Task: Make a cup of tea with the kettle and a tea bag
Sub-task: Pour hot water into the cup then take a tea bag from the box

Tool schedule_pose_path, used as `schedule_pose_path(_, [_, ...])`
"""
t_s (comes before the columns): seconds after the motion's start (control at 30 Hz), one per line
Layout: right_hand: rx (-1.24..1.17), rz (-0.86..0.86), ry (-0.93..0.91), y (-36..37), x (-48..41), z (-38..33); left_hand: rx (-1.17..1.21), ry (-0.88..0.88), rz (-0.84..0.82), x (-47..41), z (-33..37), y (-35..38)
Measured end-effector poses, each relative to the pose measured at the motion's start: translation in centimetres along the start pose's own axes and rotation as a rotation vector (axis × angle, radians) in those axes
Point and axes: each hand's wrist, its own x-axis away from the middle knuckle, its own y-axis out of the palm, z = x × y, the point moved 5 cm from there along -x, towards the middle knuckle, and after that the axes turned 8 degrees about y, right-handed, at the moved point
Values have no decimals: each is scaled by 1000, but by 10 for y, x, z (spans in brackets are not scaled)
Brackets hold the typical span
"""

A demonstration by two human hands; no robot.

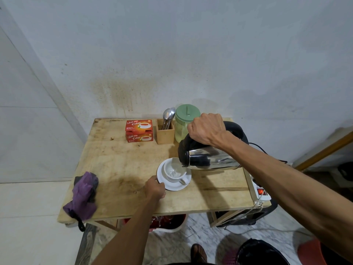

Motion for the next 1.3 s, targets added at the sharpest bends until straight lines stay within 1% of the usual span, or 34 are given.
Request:
schedule_pose_path(0.37, [-7,-11,3,1,2,2,-2,34,1,7,7,-1])
schedule_pose_path(0.73, [-5,-6,-11,1,1,2,-28,14,-15,-2,-2,1])
schedule_pose_path(1.07, [-20,-15,-28,3,2,2,-22,23,-14,8,8,-1])
schedule_pose_path(1.3, [-108,-13,39,5,3,15,-50,3,-21,7,6,-2])
